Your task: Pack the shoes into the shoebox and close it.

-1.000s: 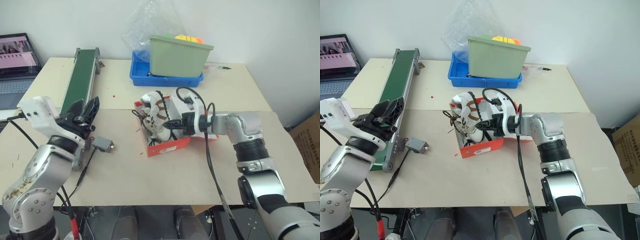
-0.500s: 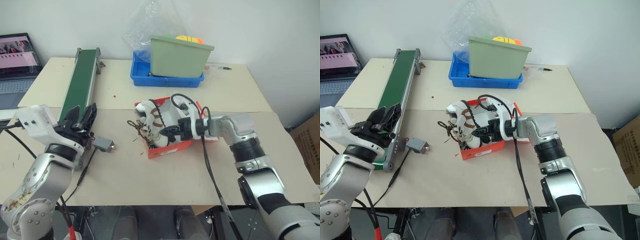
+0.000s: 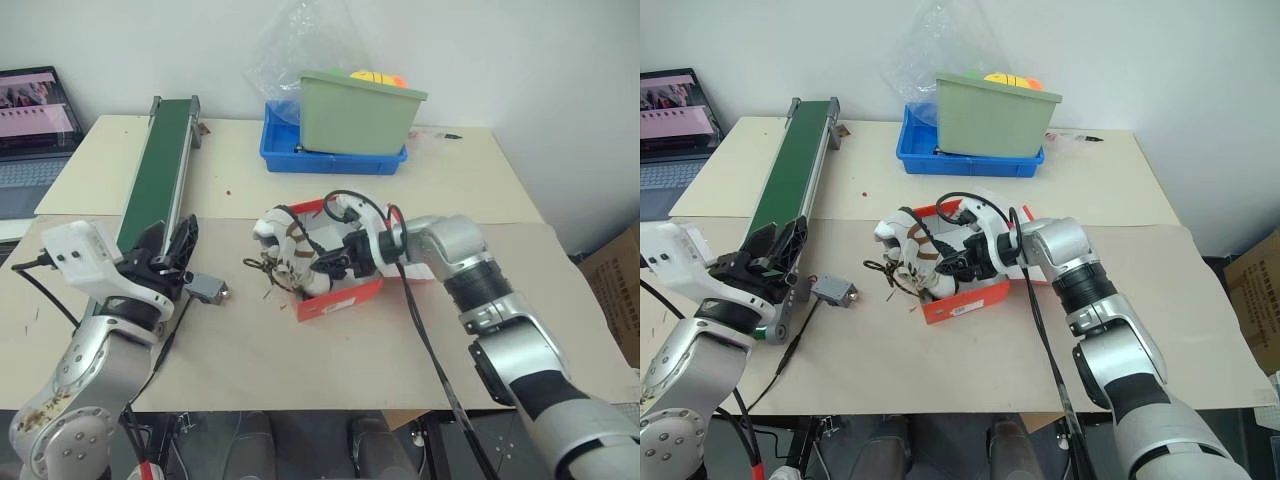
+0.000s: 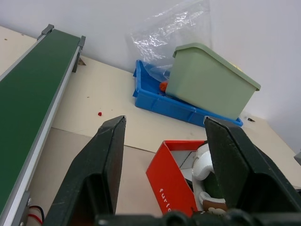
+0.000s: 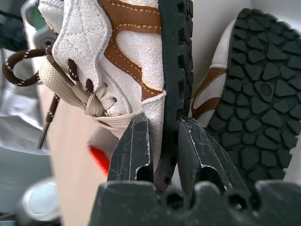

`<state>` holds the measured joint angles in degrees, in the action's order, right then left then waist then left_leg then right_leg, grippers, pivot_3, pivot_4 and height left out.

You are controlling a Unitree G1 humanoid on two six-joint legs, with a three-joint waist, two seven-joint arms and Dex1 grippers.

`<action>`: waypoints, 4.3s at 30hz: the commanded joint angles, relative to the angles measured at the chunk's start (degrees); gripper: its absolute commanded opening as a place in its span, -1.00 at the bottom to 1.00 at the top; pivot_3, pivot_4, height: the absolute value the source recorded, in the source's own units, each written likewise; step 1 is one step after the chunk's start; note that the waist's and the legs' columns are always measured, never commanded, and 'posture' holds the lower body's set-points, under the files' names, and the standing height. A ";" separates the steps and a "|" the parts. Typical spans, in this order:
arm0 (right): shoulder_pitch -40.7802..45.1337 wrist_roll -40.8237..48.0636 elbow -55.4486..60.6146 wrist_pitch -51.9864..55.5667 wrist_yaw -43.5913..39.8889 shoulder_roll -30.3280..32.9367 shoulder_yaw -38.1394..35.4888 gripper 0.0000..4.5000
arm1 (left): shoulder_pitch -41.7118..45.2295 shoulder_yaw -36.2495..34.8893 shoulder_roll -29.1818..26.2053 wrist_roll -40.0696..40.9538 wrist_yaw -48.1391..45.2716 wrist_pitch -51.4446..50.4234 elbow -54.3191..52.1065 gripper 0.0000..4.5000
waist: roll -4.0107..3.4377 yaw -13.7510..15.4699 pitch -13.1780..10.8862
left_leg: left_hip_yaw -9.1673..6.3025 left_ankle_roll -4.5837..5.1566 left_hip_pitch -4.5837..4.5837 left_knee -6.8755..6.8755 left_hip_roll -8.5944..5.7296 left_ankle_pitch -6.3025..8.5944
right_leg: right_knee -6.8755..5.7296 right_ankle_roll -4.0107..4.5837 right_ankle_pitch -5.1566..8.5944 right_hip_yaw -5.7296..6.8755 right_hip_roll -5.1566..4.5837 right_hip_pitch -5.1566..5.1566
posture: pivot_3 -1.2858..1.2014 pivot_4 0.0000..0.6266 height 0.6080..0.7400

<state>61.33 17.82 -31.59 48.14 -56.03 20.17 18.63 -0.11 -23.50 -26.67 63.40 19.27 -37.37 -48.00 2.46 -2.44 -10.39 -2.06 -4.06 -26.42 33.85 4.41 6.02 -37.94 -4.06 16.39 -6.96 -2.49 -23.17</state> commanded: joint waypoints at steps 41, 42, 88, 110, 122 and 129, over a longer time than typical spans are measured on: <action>8.08 -25.73 -28.26 -33.76 -14.97 3.09 7.66 -0.83 | 0.19 0.61 -1.81 0.12 1.57 2.12 -3.46 0.27 | -0.01 0.04 0.00 | 0.01 -0.01 0.05 0.02 -0.01 0.00 | -0.02 -0.01 0.00 0.01 -0.01 0.07 | 0.03 -0.52 1.00; 8.73 -27.22 -29.18 -35.54 -15.69 3.44 8.72 -0.83 | -0.14 0.94 -1.43 -0.14 1.77 2.26 -3.73 0.27 | -0.02 0.05 0.00 | 0.01 -0.01 0.06 0.02 -0.01 0.00 | -0.02 -0.01 0.00 0.00 -0.01 0.06 | 0.03 -0.52 1.00; 9.31 -40.30 -33.70 -44.46 -11.23 5.27 9.63 -0.06 | 0.88 3.89 -1.62 -0.37 3.09 3.69 -4.53 0.31 | -0.08 1.60 0.34 | 0.02 -0.57 1.08 -0.04 -0.18 0.06 | 0.36 0.06 0.10 -0.17 -0.08 1.03 | 0.03 -0.52 1.00; 12.80 -23.11 -10.04 -18.71 -27.14 11.55 -5.58 0.05 | 5.95 5.66 -2.10 -0.73 -2.33 3.00 0.96 0.31 | -0.40 1.27 0.10 | 0.02 -0.18 0.14 -0.16 -0.18 -0.13 | 0.32 0.00 0.16 -0.17 -0.05 0.36 | 0.03 -0.52 1.00; 4.60 -19.03 7.85 -11.42 -27.77 10.20 -1.60 -0.99 | 8.26 5.77 -3.39 -0.67 -3.90 2.06 3.23 0.31 | -0.40 1.29 0.10 | 0.02 -0.17 0.12 -0.14 -0.18 -0.14 | 0.27 0.00 0.16 -0.18 -0.05 0.32 | 0.03 -0.52 1.00; 2.22 -16.59 13.74 -9.42 -28.79 10.61 0.80 -0.99 | 8.24 5.70 -3.65 -1.07 -3.73 1.76 3.62 0.31 | -0.40 1.41 0.10 | 0.02 -0.17 0.11 -0.13 -0.18 -0.14 | 0.26 -0.01 0.16 -0.17 -0.05 0.32 | 0.03 -0.52 1.00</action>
<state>63.02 0.03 -20.47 38.09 -84.47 30.00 19.85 7.28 -17.30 -29.71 62.85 15.67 -35.54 -43.87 2.06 -1.04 -10.29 -2.04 -4.24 -26.31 33.73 4.23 5.88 -37.68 -4.06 16.55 -7.13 -2.54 -22.84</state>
